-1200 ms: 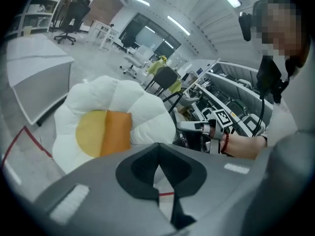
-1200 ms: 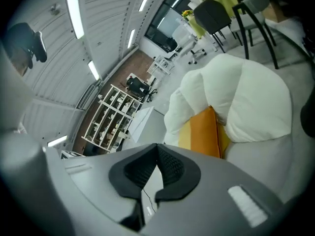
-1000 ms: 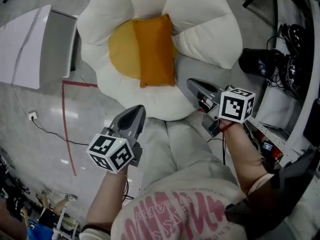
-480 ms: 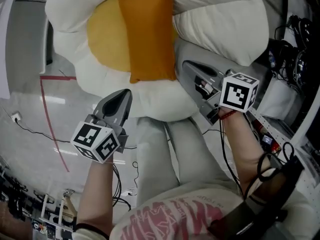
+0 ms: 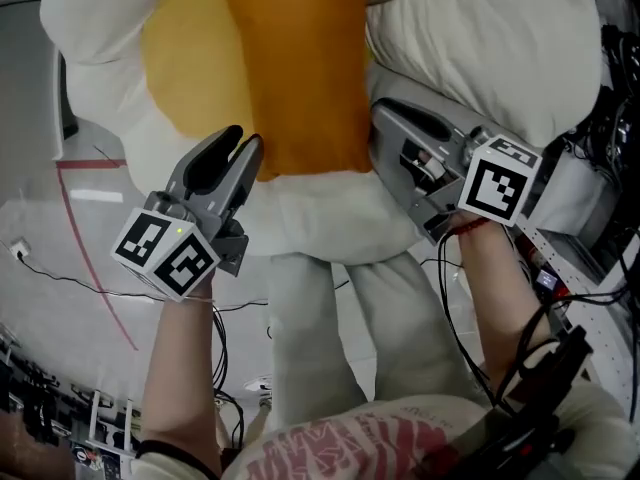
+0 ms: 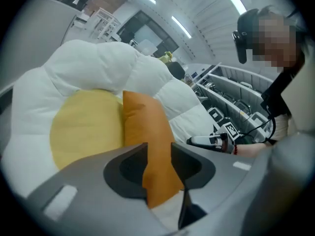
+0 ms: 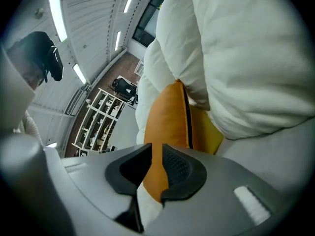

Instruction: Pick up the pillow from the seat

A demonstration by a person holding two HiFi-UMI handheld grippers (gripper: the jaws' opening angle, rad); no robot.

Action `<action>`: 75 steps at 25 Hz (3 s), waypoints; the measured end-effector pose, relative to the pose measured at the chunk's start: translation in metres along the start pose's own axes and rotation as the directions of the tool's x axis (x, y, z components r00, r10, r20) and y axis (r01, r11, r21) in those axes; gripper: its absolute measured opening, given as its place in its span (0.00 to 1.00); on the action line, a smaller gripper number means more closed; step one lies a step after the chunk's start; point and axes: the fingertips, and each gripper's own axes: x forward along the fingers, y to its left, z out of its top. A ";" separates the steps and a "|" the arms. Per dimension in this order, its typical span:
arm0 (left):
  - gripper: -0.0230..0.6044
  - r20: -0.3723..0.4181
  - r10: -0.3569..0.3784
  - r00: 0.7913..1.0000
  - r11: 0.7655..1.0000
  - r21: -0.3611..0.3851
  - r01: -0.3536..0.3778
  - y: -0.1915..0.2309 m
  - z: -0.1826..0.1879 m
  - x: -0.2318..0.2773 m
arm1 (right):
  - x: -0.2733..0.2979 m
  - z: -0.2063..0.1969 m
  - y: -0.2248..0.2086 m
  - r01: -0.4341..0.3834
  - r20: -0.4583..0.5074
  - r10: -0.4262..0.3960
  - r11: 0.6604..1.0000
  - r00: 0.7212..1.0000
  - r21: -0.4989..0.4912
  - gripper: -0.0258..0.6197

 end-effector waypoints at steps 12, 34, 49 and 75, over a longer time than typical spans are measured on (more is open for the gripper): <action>0.84 0.020 -0.073 0.997 0.983 -0.170 0.075 0.033 -0.018 0.043 | 0.028 0.001 -0.014 -0.106 0.065 0.102 0.993 0.993 0.055 0.80; 0.83 0.169 -0.112 0.979 0.958 -0.243 0.152 0.040 -0.011 0.077 | 0.079 -0.005 -0.040 -0.165 0.126 0.139 0.959 0.982 0.229 0.77; 0.77 0.069 -0.063 0.996 0.953 -0.291 0.081 -0.024 -0.031 0.035 | 0.026 -0.041 0.009 -0.178 0.106 0.150 0.918 0.983 0.356 0.68; 0.77 0.260 -0.156 0.953 0.988 0.048 0.149 -0.290 0.192 -0.157 | -0.165 0.098 0.324 -0.364 0.303 0.334 0.930 0.893 0.046 0.69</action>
